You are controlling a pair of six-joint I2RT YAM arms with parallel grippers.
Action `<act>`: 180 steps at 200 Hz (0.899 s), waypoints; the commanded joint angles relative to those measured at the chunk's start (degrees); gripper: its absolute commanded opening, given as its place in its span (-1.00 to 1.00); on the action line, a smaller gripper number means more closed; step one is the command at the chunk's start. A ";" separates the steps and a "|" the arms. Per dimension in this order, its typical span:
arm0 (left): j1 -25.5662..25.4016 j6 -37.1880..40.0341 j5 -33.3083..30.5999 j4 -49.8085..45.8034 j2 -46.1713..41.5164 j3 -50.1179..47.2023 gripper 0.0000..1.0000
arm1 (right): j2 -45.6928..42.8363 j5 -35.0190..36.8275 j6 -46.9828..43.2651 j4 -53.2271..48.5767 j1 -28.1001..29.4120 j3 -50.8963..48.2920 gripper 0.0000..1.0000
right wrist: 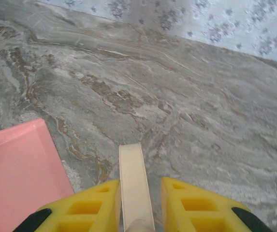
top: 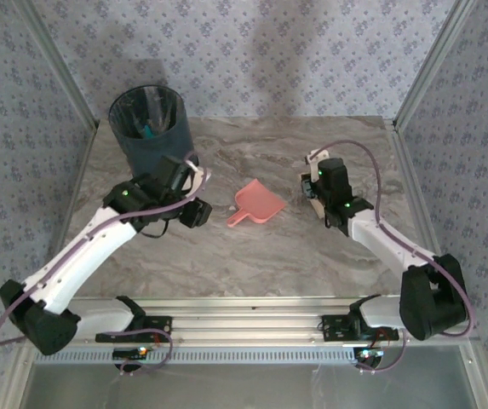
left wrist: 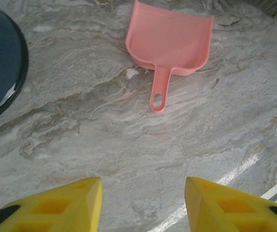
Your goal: Sweep away the paper scraps from the table
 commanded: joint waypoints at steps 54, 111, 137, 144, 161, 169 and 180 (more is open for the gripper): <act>1.78 -7.06 -4.76 -1.25 -9.36 -5.28 -0.02 | 9.06 2.68 -13.76 11.75 5.82 5.82 -1.00; 1.89 -8.90 -5.01 -0.90 -11.62 -7.05 -0.02 | 14.39 5.79 -19.31 16.46 10.29 7.23 -1.00; 1.88 -9.26 -5.03 -1.25 -11.84 -7.63 -0.02 | 16.12 8.21 -22.11 18.70 12.68 6.91 -1.00; 1.84 -9.35 -5.00 -1.34 -11.89 -7.70 -0.02 | 16.54 9.04 -22.74 19.27 13.27 6.79 -1.00; 1.86 -9.36 -4.91 -1.42 -12.11 -7.82 -0.02 | 17.69 10.26 -24.24 20.46 14.50 6.67 -1.00; 1.90 -9.29 -5.03 -1.51 -12.16 -7.82 -0.02 | 18.20 10.66 -24.85 21.08 14.99 6.49 -1.00; 1.90 -9.27 -5.09 -1.61 -12.37 -7.80 -0.02 | 18.86 11.35 -25.53 21.74 15.69 6.43 -1.00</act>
